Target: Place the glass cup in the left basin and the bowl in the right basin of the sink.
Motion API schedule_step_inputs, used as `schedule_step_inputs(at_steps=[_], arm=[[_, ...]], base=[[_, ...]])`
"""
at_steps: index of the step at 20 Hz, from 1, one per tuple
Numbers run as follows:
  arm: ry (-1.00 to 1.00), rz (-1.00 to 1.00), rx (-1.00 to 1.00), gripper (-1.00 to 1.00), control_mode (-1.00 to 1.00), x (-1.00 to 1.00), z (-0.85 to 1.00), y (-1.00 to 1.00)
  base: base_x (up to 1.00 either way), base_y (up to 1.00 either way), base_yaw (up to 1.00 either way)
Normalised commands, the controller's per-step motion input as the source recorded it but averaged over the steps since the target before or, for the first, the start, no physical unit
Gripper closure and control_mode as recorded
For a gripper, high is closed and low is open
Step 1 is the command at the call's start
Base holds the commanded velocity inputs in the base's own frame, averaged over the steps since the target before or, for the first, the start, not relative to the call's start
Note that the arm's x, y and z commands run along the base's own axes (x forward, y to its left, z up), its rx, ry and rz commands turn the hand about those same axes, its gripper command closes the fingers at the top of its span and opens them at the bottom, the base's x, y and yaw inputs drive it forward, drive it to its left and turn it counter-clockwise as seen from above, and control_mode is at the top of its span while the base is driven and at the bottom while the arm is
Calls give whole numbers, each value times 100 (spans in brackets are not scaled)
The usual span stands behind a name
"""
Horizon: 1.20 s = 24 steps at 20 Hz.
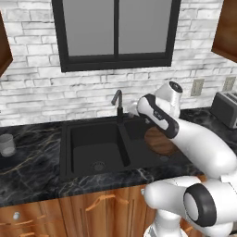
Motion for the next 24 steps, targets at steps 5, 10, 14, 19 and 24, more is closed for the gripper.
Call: schedule_step_inputs(at_steps=[5, 10, 14, 19, 24], arm=[[0, 12, -7, -100, -100, 0, -4, 52], [0, 7, -6, -100, -100, 0, -1, 55], [0, 3, -2, -100, -100, 0, -1, 53], [0, 0, -1, -100, -100, 0, 0, 47], [0, 0, 0, -100, -100, 0, 0, 39]], base=[[0, 0, 0], [0, 0, 0], [0, 0, 0], [0, 0, 0], [0, 0, 0]])
